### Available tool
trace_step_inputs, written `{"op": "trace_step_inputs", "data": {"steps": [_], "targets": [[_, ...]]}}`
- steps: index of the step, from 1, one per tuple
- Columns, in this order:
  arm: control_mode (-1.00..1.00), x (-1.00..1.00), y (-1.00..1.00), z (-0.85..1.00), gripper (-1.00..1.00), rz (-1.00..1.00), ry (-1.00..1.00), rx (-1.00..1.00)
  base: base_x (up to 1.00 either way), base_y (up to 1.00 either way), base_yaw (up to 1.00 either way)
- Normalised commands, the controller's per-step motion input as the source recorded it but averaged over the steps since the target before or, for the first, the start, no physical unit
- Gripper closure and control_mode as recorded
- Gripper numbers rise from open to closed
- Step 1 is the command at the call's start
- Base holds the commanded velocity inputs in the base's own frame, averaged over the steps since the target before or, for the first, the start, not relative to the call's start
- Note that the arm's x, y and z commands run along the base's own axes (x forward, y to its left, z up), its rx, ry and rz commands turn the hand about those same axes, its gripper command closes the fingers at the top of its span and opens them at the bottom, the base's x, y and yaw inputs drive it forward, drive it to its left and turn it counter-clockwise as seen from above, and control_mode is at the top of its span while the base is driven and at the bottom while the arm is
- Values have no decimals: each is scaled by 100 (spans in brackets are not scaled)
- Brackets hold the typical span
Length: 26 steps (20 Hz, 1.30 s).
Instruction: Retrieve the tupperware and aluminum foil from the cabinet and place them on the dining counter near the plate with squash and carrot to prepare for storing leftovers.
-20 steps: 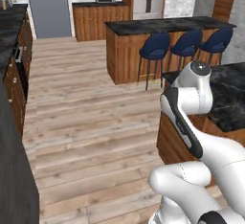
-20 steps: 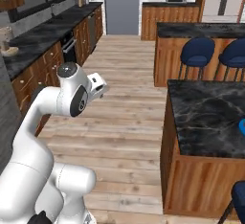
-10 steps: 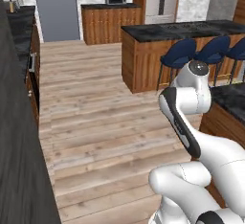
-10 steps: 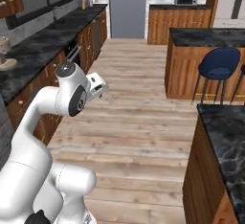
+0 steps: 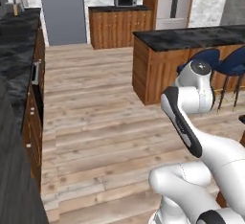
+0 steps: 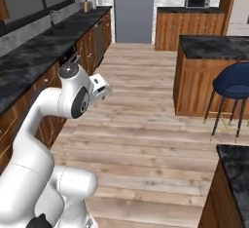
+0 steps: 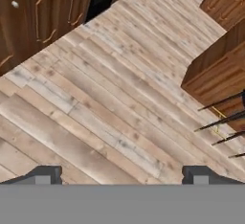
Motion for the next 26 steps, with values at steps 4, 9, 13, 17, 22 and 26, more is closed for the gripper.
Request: {"op": "trace_step_inputs", "data": {"steps": [4, 9, 13, 17, 22, 26], "targets": [[100, 0, 0, 0, -100, 0, 0, 0, 100, 0, 26], [100, 0, 0, 0, -100, 0, 0, 0, 100, 0, 32], [100, 0, 0, 0, -100, 0, 0, 0, 100, -31, 19], [100, 0, 0, 0, -100, 0, 0, 0, 100, -45, 3], [100, 0, 0, 0, -100, 0, 0, 0, 100, -43, -1], [100, 0, 0, 0, -100, 0, 0, 0, 100, -30, -12]]}}
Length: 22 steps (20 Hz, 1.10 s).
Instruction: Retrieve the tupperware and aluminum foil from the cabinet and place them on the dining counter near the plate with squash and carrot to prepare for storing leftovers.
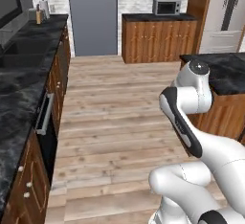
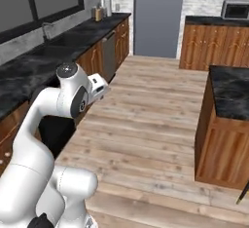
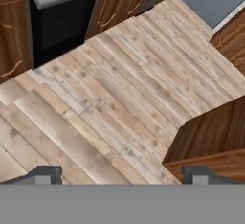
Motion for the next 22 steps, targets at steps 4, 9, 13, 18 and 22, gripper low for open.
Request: {"op": "trace_step_inputs", "data": {"steps": [4, 9, 13, 18, 22], "targets": [[100, 0, 0, 0, -100, 0, 0, 0, 100, -23, -28], [100, 0, 0, 0, -100, 0, 0, 0, 100, -12, -38], [100, 0, 0, 0, -100, 0, 0, 0, 100, 0, -41], [100, 0, 0, 0, -100, 0, 0, 0, 100, 4, -33], [100, 0, 0, 0, -100, 0, 0, 0, 100, 22, -23]]}}
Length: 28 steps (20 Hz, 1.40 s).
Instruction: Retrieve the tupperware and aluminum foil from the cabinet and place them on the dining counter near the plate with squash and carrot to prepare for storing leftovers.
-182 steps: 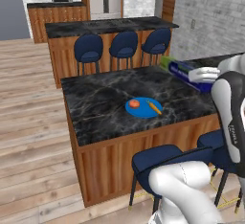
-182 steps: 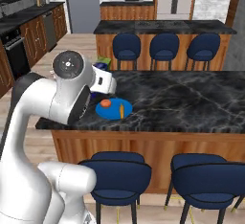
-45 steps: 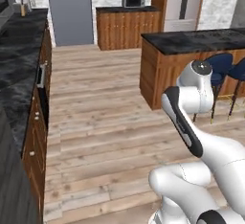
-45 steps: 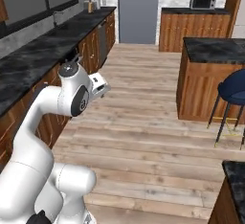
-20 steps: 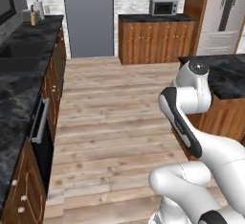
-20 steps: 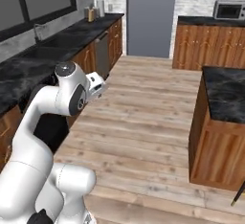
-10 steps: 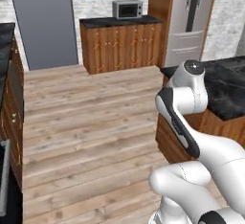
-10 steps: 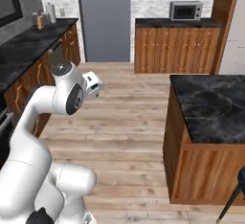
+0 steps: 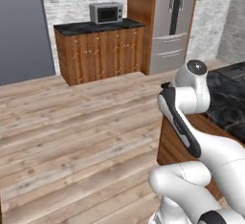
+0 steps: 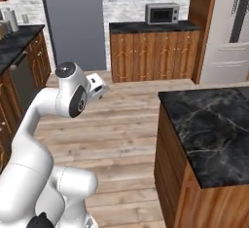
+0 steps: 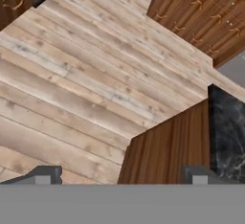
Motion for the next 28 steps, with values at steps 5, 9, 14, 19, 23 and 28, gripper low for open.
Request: {"op": "trace_step_inputs", "data": {"steps": [5, 9, 14, 19, 23, 28], "targets": [[100, 0, 0, 0, -100, 0, 0, 0, 100, 39, -18], [100, 0, 0, 0, -100, 0, 0, 0, 100, 51, -14], [100, 0, 0, 0, -100, 0, 0, 0, 100, 56, -10], [100, 0, 0, 0, -100, 0, 0, 0, 100, 31, -14], [100, 0, 0, 0, -100, 0, 0, 0, 100, 3, -20], [100, 0, 0, 0, -100, 0, 0, 0, 100, 0, -30]]}}
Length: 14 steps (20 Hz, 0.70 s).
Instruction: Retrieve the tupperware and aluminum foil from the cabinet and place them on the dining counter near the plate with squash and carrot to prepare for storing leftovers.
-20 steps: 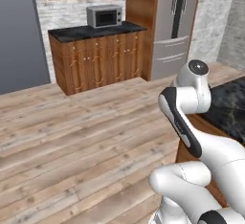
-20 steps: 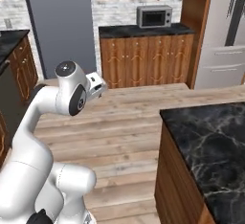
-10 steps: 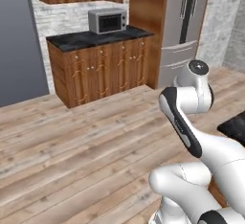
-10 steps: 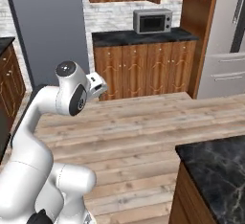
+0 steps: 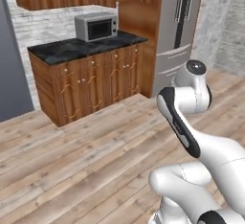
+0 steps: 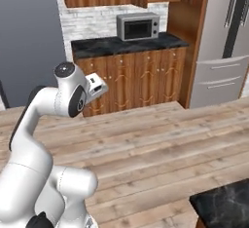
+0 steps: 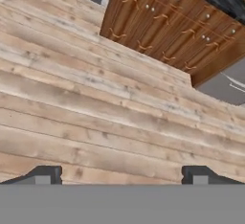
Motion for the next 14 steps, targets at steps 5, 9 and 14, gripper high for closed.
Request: {"op": "trace_step_inputs", "data": {"steps": [5, 9, 14], "targets": [[100, 0, 0, 0, -100, 0, 0, 0, 100, -9, -36], [100, 0, 0, 0, -100, 0, 0, 0, 100, -3, -35], [100, 0, 0, 0, -100, 0, 0, 0, 100, 0, -26]]}}
